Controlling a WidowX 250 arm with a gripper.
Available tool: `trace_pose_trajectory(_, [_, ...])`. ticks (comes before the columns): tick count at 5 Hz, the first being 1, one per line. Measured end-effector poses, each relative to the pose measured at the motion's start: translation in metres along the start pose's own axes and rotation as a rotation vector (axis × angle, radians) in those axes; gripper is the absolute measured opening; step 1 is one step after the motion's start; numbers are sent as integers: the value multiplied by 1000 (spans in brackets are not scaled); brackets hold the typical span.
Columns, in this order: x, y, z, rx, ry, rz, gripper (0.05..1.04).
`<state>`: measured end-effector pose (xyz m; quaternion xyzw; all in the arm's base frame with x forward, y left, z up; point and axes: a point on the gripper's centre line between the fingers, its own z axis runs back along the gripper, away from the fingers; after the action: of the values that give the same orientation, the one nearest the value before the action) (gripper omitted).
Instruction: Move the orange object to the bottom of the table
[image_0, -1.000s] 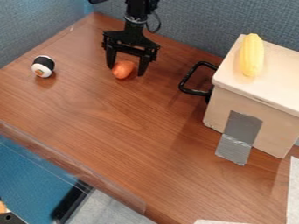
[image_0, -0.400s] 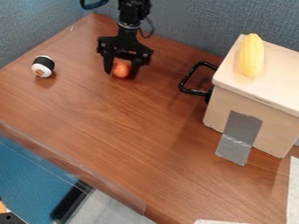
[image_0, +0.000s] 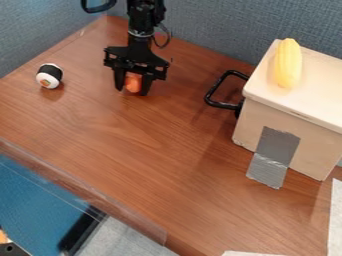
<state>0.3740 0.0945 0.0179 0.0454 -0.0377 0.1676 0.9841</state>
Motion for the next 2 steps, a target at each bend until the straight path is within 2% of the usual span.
trace_pose_trajectory(2, [-45,27,36,-56,-50,-64,603])
